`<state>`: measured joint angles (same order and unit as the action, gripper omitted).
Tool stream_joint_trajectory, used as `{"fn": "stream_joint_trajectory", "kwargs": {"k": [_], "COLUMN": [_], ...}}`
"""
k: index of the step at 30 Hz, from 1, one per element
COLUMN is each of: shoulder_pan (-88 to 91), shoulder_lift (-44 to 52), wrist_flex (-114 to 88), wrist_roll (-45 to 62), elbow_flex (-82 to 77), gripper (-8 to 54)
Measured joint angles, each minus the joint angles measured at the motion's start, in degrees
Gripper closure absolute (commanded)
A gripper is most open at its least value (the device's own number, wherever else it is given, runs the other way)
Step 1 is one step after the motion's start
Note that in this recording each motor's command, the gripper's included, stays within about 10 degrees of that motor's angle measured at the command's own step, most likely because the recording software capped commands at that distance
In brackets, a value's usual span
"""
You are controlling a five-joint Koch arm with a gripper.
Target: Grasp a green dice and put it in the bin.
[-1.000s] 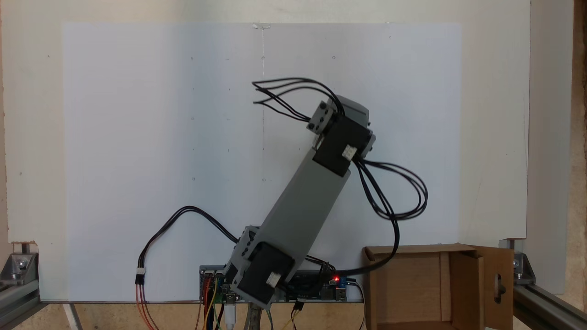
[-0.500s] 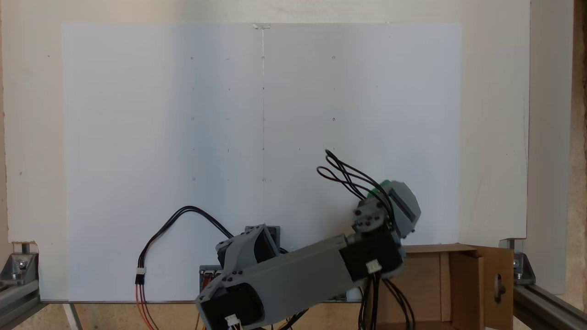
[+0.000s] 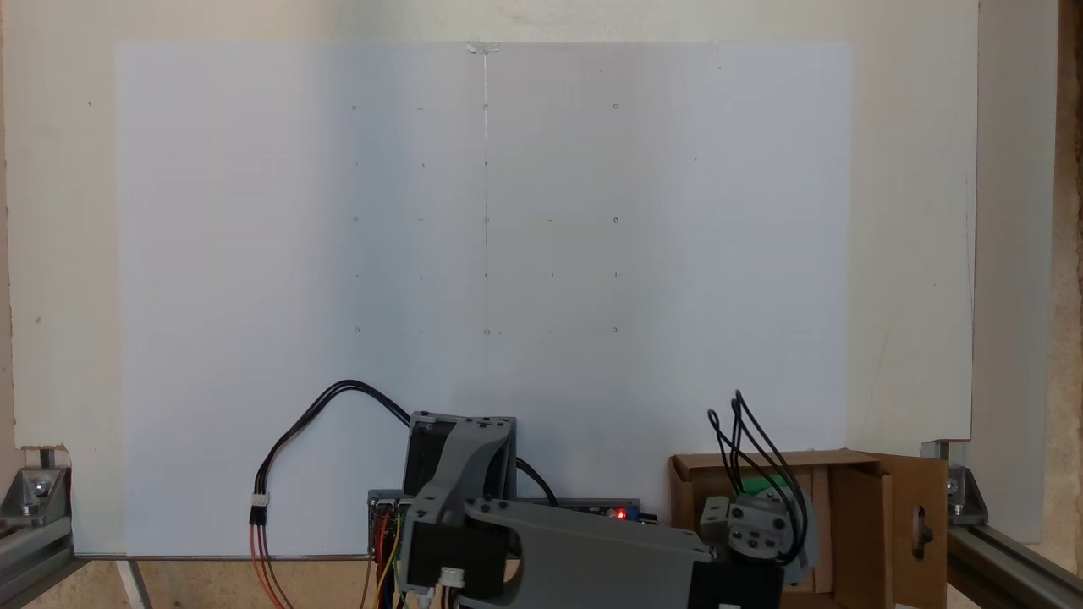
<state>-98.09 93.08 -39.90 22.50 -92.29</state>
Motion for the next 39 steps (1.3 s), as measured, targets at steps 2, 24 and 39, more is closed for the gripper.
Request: {"fn": "stream_joint_trajectory", "kwargs": {"k": [2,24,39], "shoulder_pan": [-1.32,-6.42,22.24], "shoulder_lift": [-3.08,-14.50,3.25], "wrist_flex": [2.81,10.11,10.11], "wrist_roll": [0.00,2.02,-17.49], "elbow_flex": [0.00,5.19,5.19], "gripper": [33.6,5.2,1.2]}}
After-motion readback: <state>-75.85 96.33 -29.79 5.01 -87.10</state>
